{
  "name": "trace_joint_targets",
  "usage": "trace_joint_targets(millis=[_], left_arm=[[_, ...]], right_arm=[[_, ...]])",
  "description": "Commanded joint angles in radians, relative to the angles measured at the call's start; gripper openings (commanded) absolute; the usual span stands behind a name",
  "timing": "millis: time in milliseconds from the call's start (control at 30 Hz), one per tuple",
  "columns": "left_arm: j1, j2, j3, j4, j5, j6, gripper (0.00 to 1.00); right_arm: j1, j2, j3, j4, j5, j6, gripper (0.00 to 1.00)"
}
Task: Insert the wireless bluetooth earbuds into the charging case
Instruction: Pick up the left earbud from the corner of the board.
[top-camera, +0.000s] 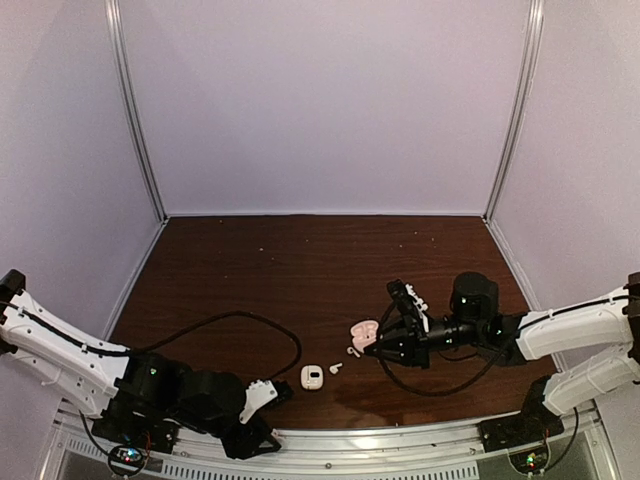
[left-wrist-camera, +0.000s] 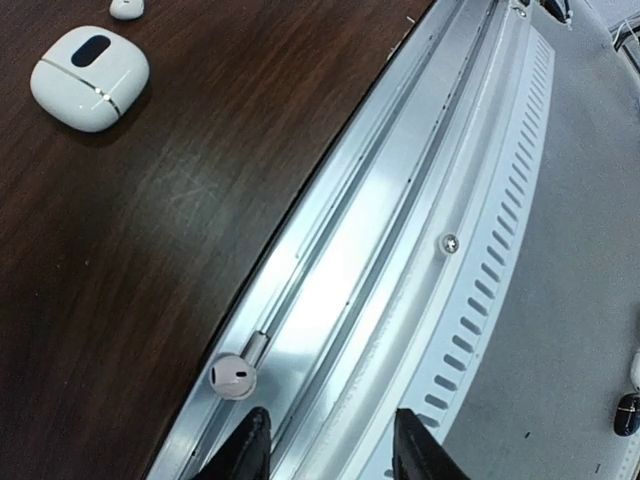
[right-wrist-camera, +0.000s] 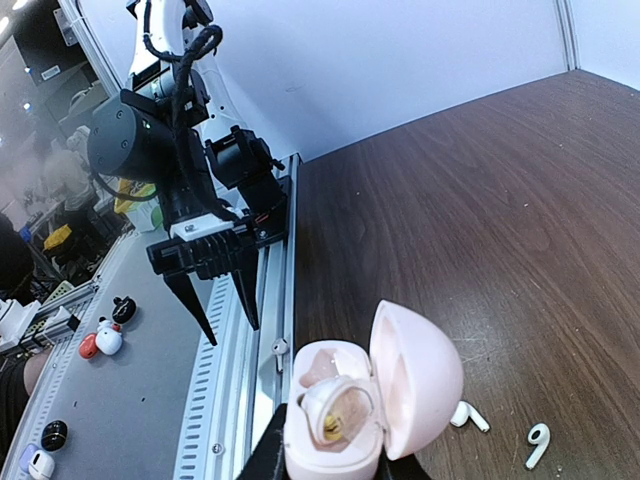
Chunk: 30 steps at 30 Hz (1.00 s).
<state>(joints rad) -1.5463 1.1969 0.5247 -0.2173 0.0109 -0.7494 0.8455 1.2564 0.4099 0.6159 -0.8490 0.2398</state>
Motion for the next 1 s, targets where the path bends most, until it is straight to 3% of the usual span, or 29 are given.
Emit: trace_joint_targets(millis=[0,167,300,600,967], left_arm=[[-0.013,-0.011,-0.029,0.081,-0.073,0.032,0.45],[-0.013,-0.116,-0.094,0.087,-0.182,0.112,0.53],[-0.01,-0.17,-0.163,0.164,-0.171,0.112,0.57],[-0.013,0.073,-0.068,0.12,-0.162,0.109,0.53],[-0.014,0.107,-0.045,0.126,-0.178,0.121,0.51]], right_arm=[[-0.004,-0.024,-0.013,0.0,0.013,-0.001,0.0],[-0.003,-0.036,-0.013,-0.01,0.016,-0.005,0.0],[-0.004,-0.039,-0.016,-0.005,0.021,-0.002,0.0],[-0.003,-0.029,-0.007,-0.01,0.015,-0.005,0.0],[-0.003,-0.035,-0.011,-0.015,0.019,-0.01,0.0]])
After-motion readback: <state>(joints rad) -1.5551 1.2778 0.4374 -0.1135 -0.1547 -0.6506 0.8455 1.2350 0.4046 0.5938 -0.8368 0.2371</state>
